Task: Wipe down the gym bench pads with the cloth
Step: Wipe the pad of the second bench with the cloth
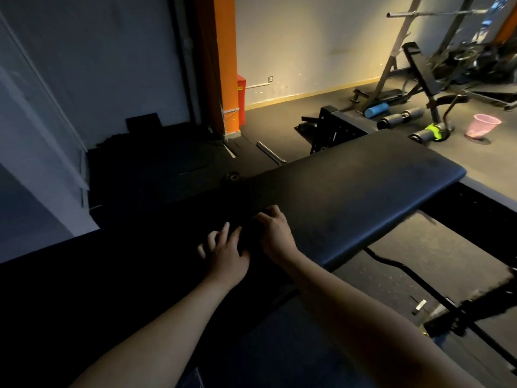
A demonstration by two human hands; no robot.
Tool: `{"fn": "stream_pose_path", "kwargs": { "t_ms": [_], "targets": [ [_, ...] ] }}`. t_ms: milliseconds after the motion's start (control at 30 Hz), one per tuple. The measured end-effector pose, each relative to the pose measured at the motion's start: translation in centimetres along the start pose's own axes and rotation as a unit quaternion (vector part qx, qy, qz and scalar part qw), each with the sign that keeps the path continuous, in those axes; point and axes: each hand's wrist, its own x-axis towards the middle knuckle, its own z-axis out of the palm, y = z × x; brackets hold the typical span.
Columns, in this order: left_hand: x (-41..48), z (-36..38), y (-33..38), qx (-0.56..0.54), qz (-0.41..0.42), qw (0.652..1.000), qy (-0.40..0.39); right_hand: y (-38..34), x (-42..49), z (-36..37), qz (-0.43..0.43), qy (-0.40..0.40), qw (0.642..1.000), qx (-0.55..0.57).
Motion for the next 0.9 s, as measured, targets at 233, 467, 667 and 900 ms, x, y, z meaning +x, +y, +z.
{"fn": "stream_pose_path", "kwargs": {
  "t_ms": [233,467,667,900],
  "targets": [
    [0.7,1.2,-0.6,0.066,0.007,0.997,0.037,0.0,8.9,1.7,0.023,-0.085,0.996,-0.004],
    [0.6,1.3,-0.3,0.061,-0.004,0.997,0.055,0.5,7.6,1.2,0.036,-0.165,0.983,-0.07],
    [0.2,1.2,-0.1,0.059,-0.006,0.997,0.05,1.3,2.2,-1.5,-0.007,-0.125,0.988,-0.095],
    [-3.5,2.3,1.9,0.028,0.015,0.999,0.032,1.8,-6.0,-3.8,0.016,-0.08,0.993,-0.088]
  ]
}}
